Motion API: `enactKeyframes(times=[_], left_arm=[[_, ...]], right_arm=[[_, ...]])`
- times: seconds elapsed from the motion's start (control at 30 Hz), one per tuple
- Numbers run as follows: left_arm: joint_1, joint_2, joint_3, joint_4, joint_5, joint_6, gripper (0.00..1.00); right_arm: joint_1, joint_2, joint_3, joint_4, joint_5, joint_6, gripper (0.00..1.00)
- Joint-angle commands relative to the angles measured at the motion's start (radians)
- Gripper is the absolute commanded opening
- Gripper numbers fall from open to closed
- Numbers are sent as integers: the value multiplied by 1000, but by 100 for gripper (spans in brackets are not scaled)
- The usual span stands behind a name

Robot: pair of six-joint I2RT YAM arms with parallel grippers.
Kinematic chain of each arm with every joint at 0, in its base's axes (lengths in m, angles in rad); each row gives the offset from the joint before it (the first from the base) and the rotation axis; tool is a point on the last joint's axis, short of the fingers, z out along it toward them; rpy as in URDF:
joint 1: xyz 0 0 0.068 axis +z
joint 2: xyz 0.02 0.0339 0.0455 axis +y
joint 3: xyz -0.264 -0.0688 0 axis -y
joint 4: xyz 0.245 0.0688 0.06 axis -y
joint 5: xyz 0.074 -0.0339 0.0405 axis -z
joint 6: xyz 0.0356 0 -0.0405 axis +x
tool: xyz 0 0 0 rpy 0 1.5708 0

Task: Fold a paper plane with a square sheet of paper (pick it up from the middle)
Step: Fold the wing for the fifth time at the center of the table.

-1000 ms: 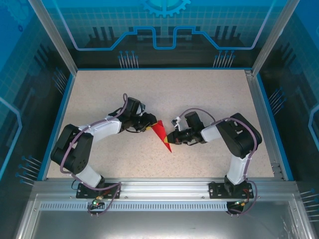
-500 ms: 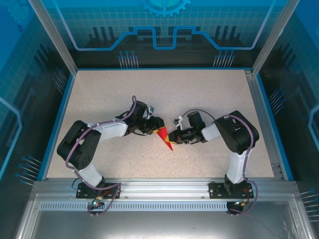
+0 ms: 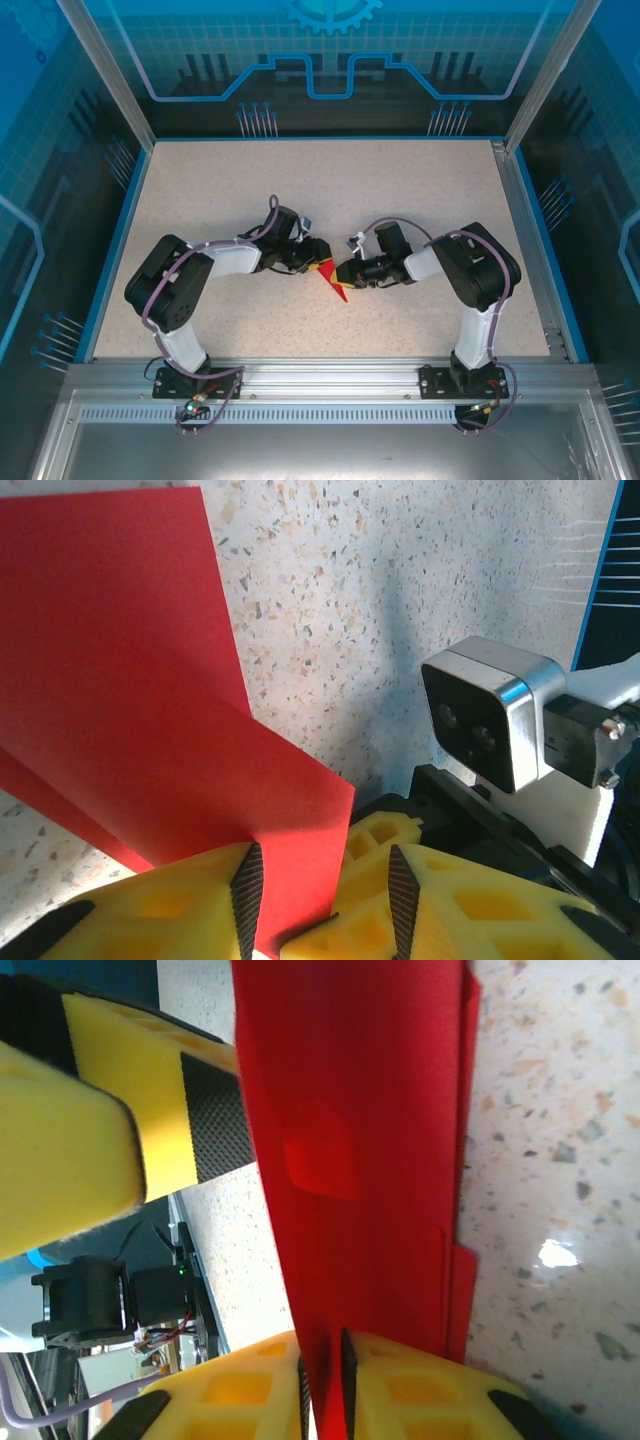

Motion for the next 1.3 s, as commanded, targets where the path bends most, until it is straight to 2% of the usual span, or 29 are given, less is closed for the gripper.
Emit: enactKeyframes(times=[0.0, 0.2, 0.53, 0.63, 0.73, 0.83, 0.93, 1.27], left_arm=[[-6, 16, 32, -7, -21, 13, 41], [-5, 22, 48, -21, -29, 8, 41], [-6, 26, 59, -32, -32, 4, 41], [-6, 26, 60, -36, -33, 4, 41], [-5, 20, 62, -40, -31, 4, 41], [-6, 1, 61, -48, -37, 5, 41], [-6, -26, 63, -73, -53, 17, 41], [-6, -139, 6, -114, -116, 40, 43]], right_arm=[[10, -18, 15, -56, 72, -55, 22], [37, -42, 31, -99, 126, -89, 25], [91, -101, 48, -227, 299, -162, 29], [110, -118, 55, -258, 359, -173, 26], [115, -137, 48, -253, 385, -165, 17], [113, -151, 49, -249, 378, -162, 10], [107, -159, 50, -244, 359, -153, 7], [56, -129, 43, -152, 175, -74, 2]])
